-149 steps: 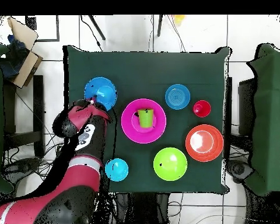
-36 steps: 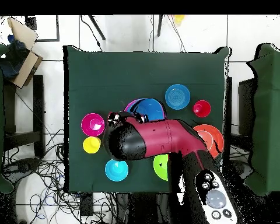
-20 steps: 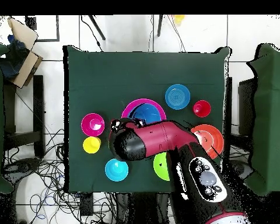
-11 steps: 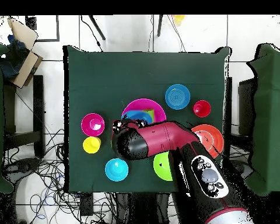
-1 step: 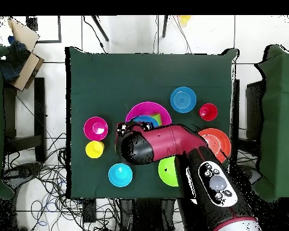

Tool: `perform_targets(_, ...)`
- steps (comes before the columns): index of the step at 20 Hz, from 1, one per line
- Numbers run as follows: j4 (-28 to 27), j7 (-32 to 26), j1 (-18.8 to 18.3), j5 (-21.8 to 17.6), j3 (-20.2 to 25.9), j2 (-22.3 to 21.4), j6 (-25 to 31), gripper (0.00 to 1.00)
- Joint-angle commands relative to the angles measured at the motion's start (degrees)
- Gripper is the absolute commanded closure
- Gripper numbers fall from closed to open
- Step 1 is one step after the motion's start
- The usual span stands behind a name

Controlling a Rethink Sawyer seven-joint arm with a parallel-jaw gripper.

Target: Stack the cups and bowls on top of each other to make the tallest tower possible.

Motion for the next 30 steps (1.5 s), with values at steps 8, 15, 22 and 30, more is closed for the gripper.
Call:
perform_targets(8, -2.1, 2.1, 4.1, -2.0, -0.9, -2.1, 0.0, 0.00)
perform_targets(15, -1.4, 2.2, 5.1, -0.5, -0.9, -4.3, 1.5, 0.00)
perform_targets(22, -2.8, 4.1, 8.4, -0.6, -2.9, -3.9, 1.9, 0.00)
perform_targets(30, -4.7, 9.1, 16.4, -1.5, -8.8, -2.2, 0.1, 0.00)
